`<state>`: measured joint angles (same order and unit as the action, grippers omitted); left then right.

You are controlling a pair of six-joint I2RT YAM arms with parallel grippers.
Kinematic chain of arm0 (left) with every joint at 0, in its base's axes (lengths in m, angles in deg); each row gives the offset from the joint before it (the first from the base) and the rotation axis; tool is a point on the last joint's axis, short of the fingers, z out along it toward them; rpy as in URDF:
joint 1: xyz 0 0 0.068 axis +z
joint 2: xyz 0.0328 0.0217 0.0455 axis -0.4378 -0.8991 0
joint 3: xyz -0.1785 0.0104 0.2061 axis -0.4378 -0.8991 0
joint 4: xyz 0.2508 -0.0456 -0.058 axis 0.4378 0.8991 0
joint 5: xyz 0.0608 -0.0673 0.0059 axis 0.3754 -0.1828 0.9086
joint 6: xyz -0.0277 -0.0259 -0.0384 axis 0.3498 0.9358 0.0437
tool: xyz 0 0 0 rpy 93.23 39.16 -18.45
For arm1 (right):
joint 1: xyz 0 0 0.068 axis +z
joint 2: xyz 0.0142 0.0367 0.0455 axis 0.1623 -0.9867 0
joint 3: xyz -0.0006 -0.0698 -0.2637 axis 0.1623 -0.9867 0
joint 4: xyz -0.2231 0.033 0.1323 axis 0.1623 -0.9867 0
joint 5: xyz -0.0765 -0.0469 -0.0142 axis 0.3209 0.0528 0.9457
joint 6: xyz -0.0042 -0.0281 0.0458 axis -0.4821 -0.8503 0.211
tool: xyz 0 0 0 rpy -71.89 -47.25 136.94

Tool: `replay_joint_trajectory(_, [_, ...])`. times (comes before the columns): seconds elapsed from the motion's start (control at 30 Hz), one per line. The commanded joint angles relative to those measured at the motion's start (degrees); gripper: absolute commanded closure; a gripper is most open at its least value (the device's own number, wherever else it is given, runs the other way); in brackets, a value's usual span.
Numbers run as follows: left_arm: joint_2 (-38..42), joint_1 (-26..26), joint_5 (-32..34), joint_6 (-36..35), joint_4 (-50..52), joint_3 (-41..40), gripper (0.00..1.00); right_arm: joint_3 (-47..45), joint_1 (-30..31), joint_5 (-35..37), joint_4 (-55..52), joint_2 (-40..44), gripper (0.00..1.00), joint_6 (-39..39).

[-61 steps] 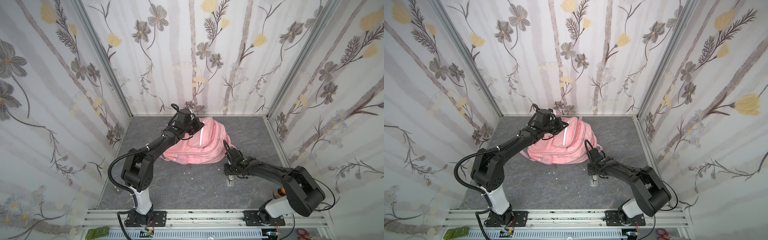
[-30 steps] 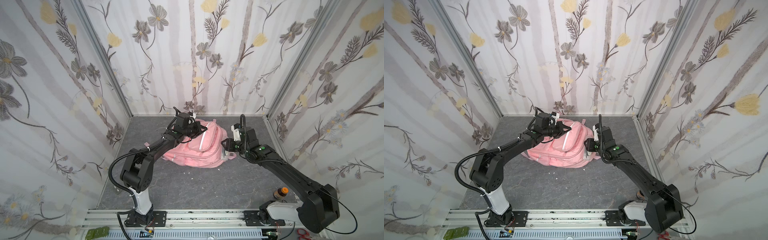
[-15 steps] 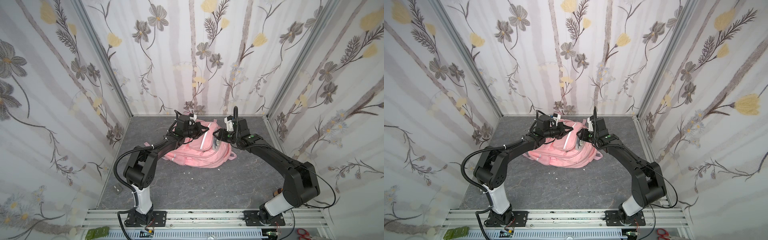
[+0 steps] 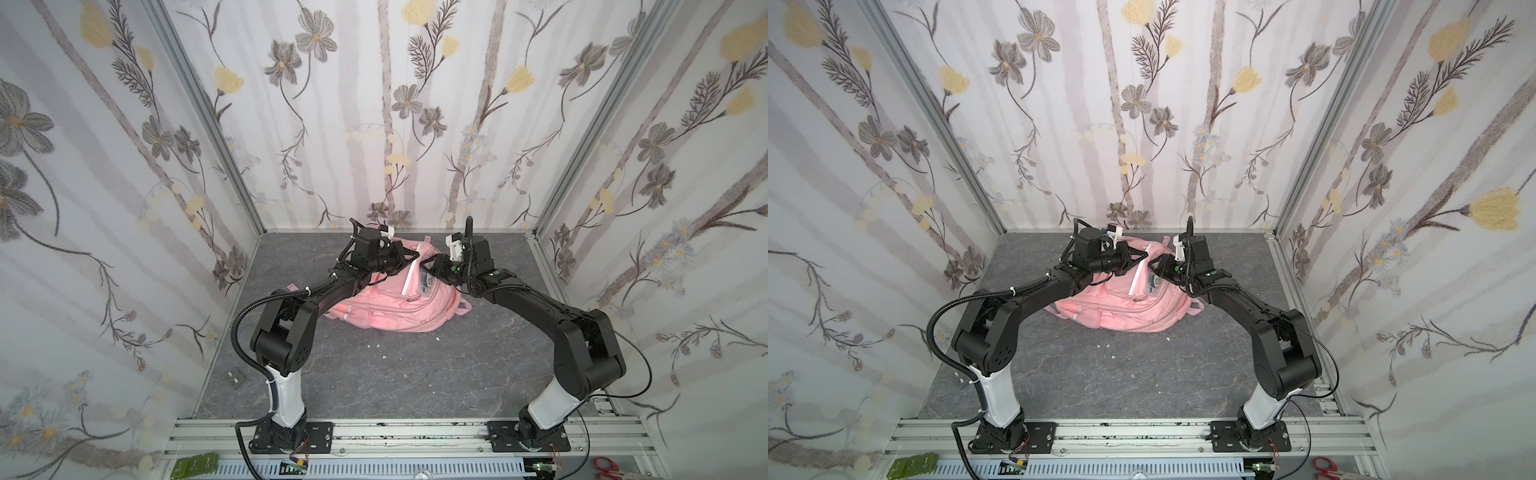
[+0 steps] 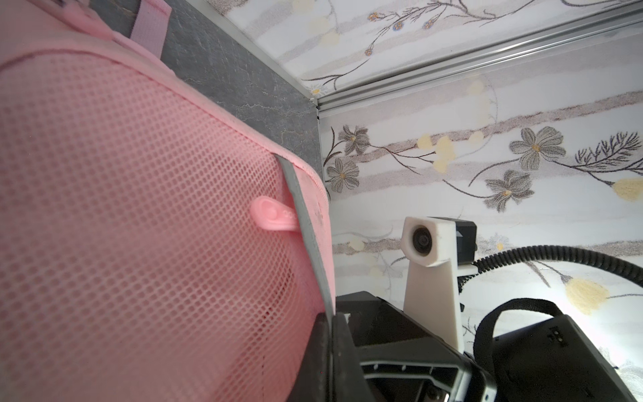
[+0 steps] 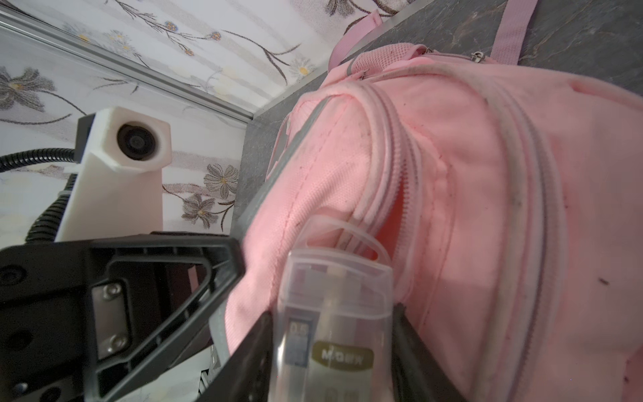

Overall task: Pack books, pencil case, and school supplies into a backpack
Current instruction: Place the compass set in the student bag.

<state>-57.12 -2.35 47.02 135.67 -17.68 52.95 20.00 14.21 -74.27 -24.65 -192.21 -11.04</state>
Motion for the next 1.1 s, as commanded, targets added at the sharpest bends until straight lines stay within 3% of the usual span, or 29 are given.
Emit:
replay_joint_trajectory(0.0, [0.3,-0.6,-7.1,1.7,-13.8,1.7,1.0,-0.2,0.2,-4.0,3.2,-0.8,0.51,1.3])
replay_joint_trajectory(0.4, [0.9,-1.1,-6.7,1.9,-14.5,1.0,1.0,-0.4,0.3,-4.5,8.2,-2.2,0.5,7.1])
replay_joint_trajectory(0.5, [1.8,-0.5,-4.8,3.4,-17.9,-0.8,1.0,-1.2,-0.8,-3.5,6.2,-1.2,0.51,5.9])
replay_joint_trajectory(0.7, [4.1,0.7,-0.8,3.0,-14.2,-1.2,1.0,-5.2,-3.9,-1.4,1.4,3.9,0.51,0.5])
replay_joint_trajectory(0.9, [3.0,1.0,-1.3,10.3,-19.8,-0.6,1.0,-4.7,-4.4,-1.2,0.0,5.2,0.52,-1.1])
replay_joint_trajectory(1.07, [0.3,1.0,-2.5,20.3,-36.3,-1.5,1.0,-1.4,-4.7,-1.0,0.7,3.3,0.51,-0.1])
